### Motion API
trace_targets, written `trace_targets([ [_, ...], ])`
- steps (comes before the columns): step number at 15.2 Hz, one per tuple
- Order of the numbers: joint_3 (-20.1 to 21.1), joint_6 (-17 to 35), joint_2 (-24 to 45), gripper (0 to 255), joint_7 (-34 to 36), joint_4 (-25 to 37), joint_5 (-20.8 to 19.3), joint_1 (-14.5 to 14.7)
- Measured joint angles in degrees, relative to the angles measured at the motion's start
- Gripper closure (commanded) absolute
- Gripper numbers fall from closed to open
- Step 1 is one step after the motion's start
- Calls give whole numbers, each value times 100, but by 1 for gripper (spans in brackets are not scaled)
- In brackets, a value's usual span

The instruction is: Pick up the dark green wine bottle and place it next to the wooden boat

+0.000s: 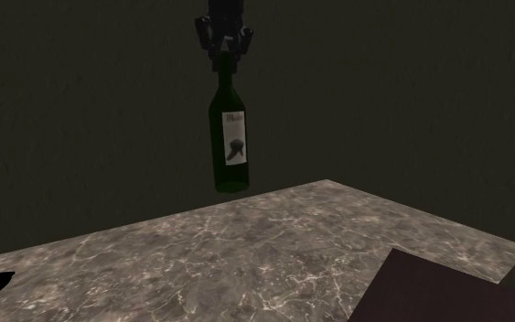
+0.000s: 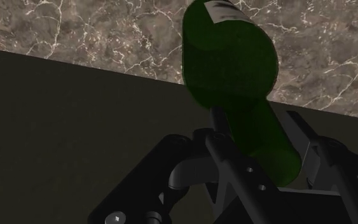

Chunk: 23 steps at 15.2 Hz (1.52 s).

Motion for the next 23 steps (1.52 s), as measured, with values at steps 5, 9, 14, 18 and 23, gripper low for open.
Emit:
trace_targets([
  [5, 323, 76, -334, 255, 708, -404, -134, 363],
  [9, 575, 106, -442, 255, 1232, -550, -193, 619],
  [14, 916, 92, -498, 255, 1917, -605, -259, 948],
  [18, 1203, 65, -455, 255, 2493, -552, -308, 1224],
  [23, 1532, -9, -227, 255, 3168, -279, -381, 1556],
])
